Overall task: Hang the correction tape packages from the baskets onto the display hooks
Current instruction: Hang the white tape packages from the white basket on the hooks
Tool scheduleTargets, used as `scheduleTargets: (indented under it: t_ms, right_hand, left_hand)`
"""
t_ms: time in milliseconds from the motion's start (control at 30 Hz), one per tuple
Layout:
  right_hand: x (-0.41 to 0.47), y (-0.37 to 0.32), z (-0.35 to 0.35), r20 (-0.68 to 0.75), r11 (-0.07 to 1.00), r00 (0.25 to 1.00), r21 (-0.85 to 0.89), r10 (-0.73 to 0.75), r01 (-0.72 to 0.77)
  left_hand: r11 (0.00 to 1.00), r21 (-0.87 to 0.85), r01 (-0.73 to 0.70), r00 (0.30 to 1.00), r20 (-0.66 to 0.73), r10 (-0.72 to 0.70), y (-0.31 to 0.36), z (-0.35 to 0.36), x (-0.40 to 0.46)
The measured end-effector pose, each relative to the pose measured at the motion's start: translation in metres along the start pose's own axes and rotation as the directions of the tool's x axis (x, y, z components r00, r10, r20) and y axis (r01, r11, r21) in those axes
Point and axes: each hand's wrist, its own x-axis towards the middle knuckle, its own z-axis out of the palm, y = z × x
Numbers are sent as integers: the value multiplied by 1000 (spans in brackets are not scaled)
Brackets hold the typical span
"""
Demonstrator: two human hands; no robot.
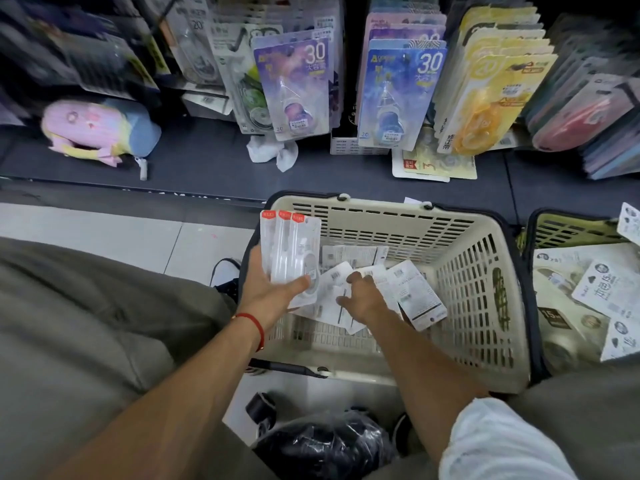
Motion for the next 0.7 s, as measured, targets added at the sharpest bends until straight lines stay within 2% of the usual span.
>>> scheduleTargets:
  t_ms: [67, 133, 200, 267, 400, 533, 600, 700]
  right_hand:
    - [4, -6, 5, -27, 994, 998, 99, 58, -55]
    - [6, -11, -1, 58, 946, 992, 301, 108, -121]
    - [2, -13, -16, 139, 830, 983, 528, 123, -179]
    - [-5, -14, -36, 140, 712, 986, 683, 93, -164]
    - [-28, -2, -82, 40, 640, 999, 767, 25, -47]
    - [-57, 15, -130, 22, 560, 1000, 828, 0, -18]
    - [-77, 17, -152, 19, 515, 996, 857, -84, 27]
    - [-107, 6, -179, -36, 610, 979, 777, -201, 154]
  left_hand:
    - [999, 24, -32, 999, 34, 31, -2, -2, -1]
    - [996, 59, -70, 996, 65, 66, -2, -2, -1]
    - [991, 85, -107, 992, 79, 100, 0, 2, -1]
    - [982, 108, -153, 986, 82, 144, 1, 7, -3]
    - [974, 122, -190, 980, 82, 181, 1, 19, -6]
    - [971, 80, -225, 969, 125, 214, 14, 29, -7]
    - [968, 49, -245, 962, 138, 236, 24, 34, -8]
    - [968, -6, -252, 957, 144, 250, 36, 40, -11]
